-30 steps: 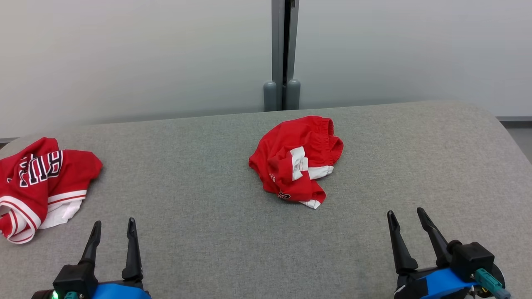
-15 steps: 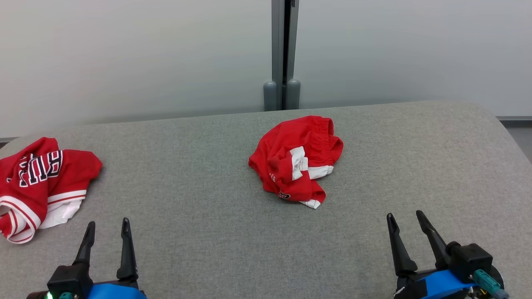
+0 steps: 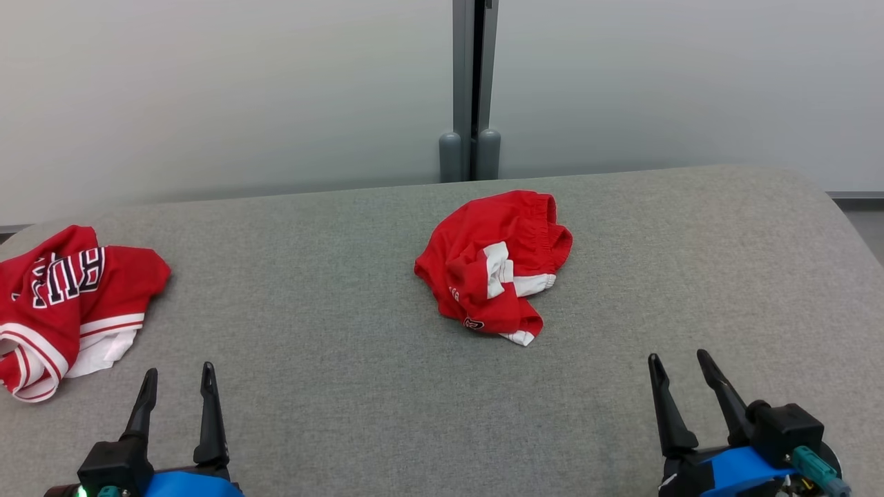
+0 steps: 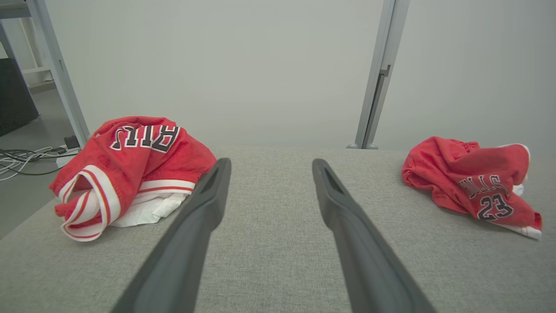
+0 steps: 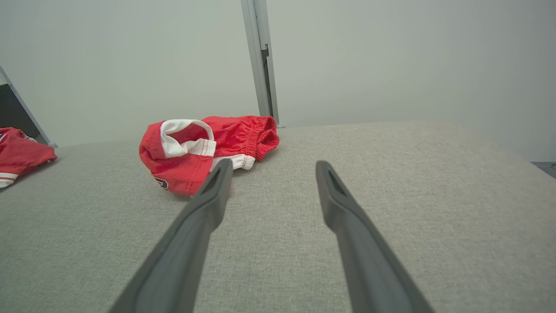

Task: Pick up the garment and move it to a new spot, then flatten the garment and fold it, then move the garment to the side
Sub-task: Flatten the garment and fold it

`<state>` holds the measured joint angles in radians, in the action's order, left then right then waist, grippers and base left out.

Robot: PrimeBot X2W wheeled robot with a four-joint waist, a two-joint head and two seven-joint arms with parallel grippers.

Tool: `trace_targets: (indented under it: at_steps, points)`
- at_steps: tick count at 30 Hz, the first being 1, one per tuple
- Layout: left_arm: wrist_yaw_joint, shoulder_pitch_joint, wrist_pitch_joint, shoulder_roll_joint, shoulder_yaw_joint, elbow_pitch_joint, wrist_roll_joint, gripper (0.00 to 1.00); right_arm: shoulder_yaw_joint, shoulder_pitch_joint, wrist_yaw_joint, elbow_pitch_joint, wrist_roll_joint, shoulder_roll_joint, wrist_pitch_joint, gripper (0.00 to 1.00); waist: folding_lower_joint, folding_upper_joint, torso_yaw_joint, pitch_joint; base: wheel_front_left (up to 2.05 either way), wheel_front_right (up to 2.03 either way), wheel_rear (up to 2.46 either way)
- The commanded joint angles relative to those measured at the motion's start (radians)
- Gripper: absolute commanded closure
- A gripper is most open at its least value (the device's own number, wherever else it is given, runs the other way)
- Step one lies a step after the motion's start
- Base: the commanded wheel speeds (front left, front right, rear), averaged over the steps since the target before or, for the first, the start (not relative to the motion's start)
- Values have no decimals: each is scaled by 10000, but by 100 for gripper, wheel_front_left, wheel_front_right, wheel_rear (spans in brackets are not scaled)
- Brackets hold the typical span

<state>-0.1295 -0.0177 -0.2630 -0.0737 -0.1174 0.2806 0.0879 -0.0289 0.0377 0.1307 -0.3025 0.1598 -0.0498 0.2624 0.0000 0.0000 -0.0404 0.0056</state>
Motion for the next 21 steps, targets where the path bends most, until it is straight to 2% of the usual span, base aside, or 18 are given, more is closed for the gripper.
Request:
trace_targets:
  at_steps: [1,6,10,20,21]
  points:
    - [-7,120,-26,-19,-21,9,1,0,72,205,1,-26,-30,-15,37,0,0,0,38,14,0,0,0]
    - [-9,369,-26,-7,164,-17,-35,0,109,1053,1,-169,-439,-13,37,0,0,0,286,161,0,0,0]
    - [-10,578,-26,7,359,-37,0,0,-7,2292,1,-914,-811,-15,32,0,0,0,571,429,0,0,0]
    - [-11,1292,-26,91,821,-178,160,0,-89,5412,1,-4085,-1229,-581,-61,0,0,0,1499,1475,0,0,0]
    - [-11,1292,-26,91,821,-178,160,0,-89,5412,1,-4085,-1229,-581,-61,0,0,0,1499,1475,0,0,0]
